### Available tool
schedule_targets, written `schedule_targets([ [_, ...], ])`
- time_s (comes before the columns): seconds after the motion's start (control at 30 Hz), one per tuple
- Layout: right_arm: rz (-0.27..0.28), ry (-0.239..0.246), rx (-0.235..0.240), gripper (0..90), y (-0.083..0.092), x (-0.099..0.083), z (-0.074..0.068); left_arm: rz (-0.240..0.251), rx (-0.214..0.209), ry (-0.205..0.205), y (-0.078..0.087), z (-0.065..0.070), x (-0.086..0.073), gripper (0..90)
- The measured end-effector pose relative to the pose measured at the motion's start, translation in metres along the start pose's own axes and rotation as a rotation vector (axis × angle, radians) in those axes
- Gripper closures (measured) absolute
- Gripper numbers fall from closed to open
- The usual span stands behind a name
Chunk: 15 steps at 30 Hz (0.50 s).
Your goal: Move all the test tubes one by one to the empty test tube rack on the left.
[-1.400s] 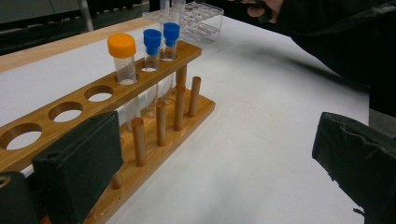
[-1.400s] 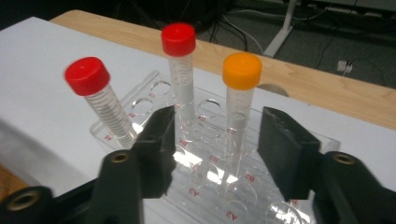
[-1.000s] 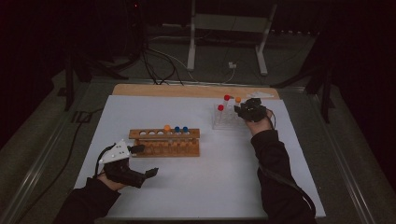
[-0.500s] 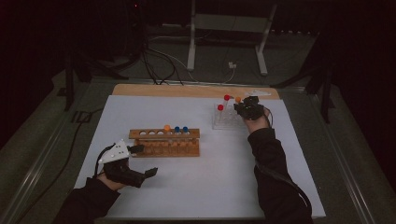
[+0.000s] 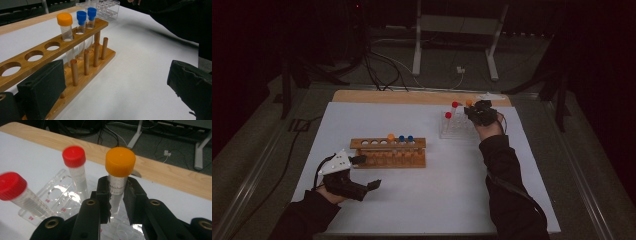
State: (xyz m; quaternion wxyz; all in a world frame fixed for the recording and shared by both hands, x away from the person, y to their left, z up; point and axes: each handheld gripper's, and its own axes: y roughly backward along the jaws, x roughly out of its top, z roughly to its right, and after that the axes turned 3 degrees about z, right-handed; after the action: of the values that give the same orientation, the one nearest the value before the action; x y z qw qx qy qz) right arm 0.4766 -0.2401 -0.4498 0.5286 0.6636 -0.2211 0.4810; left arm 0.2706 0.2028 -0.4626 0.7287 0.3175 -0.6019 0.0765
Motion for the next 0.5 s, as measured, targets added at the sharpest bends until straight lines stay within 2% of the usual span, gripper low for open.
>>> schedule_targets([
  [0.5,0.057,0.054,-0.008,75.0,0.033,0.024,-0.004,0.001,-0.001,-0.004,0.001,0.001,0.003,2.6],
])
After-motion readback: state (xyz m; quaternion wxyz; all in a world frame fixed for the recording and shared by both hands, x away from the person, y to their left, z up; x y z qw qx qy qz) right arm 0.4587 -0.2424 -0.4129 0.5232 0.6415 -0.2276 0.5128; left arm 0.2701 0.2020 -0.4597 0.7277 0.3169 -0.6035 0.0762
